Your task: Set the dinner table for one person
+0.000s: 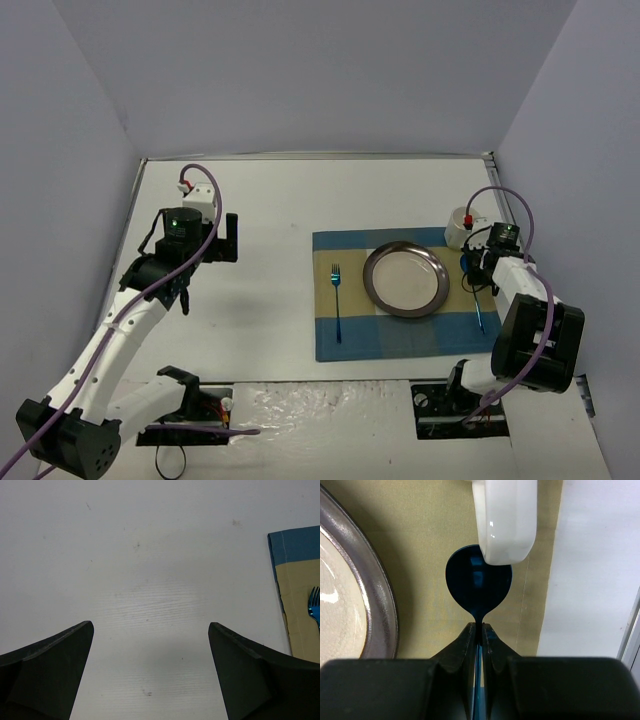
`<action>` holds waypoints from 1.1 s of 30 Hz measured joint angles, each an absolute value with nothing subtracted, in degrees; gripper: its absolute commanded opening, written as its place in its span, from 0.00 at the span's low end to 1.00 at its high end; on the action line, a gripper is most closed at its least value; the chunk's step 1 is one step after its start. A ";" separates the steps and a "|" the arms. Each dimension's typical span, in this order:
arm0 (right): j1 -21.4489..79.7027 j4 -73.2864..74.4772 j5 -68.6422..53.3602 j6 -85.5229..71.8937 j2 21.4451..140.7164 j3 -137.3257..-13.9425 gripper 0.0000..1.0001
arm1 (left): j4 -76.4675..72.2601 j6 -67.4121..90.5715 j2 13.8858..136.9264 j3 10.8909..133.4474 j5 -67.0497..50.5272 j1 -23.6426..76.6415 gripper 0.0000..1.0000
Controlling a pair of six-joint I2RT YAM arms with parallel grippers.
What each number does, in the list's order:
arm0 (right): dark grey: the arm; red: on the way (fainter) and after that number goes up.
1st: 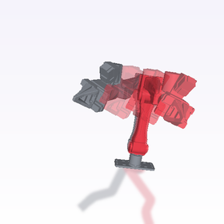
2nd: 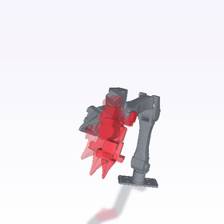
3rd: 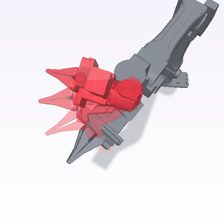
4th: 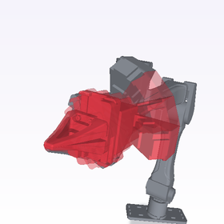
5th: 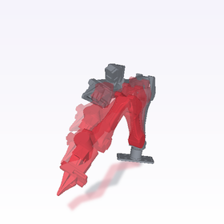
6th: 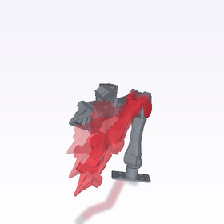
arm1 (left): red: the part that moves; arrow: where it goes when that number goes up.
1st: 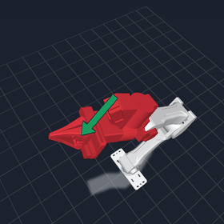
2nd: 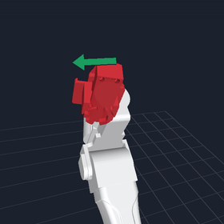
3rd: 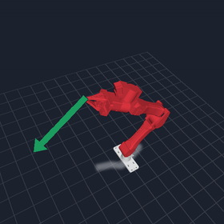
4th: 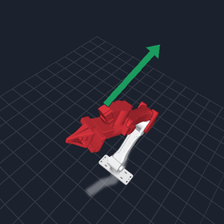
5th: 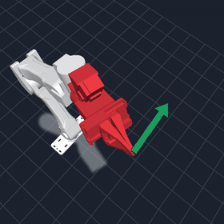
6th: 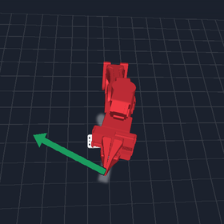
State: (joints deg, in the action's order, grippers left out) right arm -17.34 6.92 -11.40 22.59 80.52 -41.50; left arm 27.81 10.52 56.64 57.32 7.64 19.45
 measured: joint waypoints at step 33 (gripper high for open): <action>-17.61 7.11 -10.79 19.38 88.14 -46.33 0.10 | 27.80 10.52 57.38 56.64 5.80 18.72 0.97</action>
